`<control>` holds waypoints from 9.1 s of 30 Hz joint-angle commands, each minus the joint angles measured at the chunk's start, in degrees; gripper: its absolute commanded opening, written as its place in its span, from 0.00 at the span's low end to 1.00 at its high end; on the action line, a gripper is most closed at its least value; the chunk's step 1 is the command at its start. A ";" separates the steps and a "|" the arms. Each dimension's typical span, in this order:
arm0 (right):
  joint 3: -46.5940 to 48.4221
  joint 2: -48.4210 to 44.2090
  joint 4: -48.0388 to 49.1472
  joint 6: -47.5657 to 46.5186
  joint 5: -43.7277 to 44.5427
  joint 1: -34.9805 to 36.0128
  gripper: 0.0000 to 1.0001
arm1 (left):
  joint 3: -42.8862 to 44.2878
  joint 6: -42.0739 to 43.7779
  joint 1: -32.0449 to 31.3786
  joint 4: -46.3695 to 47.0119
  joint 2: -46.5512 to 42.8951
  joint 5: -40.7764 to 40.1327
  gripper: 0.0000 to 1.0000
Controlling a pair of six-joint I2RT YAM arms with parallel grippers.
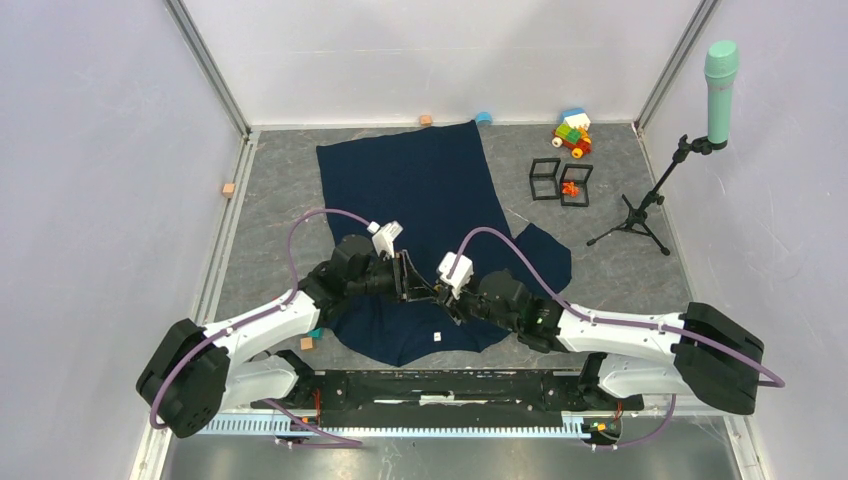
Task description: Pin the brooch onto the clothing
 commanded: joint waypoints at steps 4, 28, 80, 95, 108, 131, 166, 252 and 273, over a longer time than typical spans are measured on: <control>2.88 1.27 1.70 -0.41 1.70 1.41 0.32 | -0.63 -2.36 -0.42 3.82 -0.31 -1.06 0.29; 8.27 2.65 -7.42 -6.02 12.56 4.06 0.83 | -2.19 -6.35 -0.63 6.69 0.60 -4.41 0.02; 1.96 -2.60 2.00 6.34 3.00 -0.60 0.00 | -3.60 1.12 -0.45 -19.00 -34.53 -25.39 0.99; -4.25 -12.20 17.69 22.87 -31.96 -10.10 0.00 | -9.41 2.47 -0.72 8.11 -30.28 2.26 0.83; -3.96 -10.32 23.90 27.26 -37.58 -10.10 0.00 | -10.54 -0.38 -2.28 16.36 -30.66 3.40 0.49; -2.79 -8.44 23.69 27.67 -41.01 -10.10 0.00 | -10.21 0.49 -4.14 19.44 -27.01 4.92 0.08; -2.63 -6.48 19.57 39.81 -54.70 -20.19 0.49 | -8.26 8.69 -4.40 8.65 -24.50 11.44 0.02; -14.03 -12.88 40.90 49.05 -36.40 -18.88 0.30 | -10.39 1.55 -14.96 33.55 -17.22 -12.89 0.02; -8.18 -5.40 14.77 42.52 -29.71 -18.76 0.00 | -4.44 10.57 -17.31 24.13 -16.50 -6.59 0.02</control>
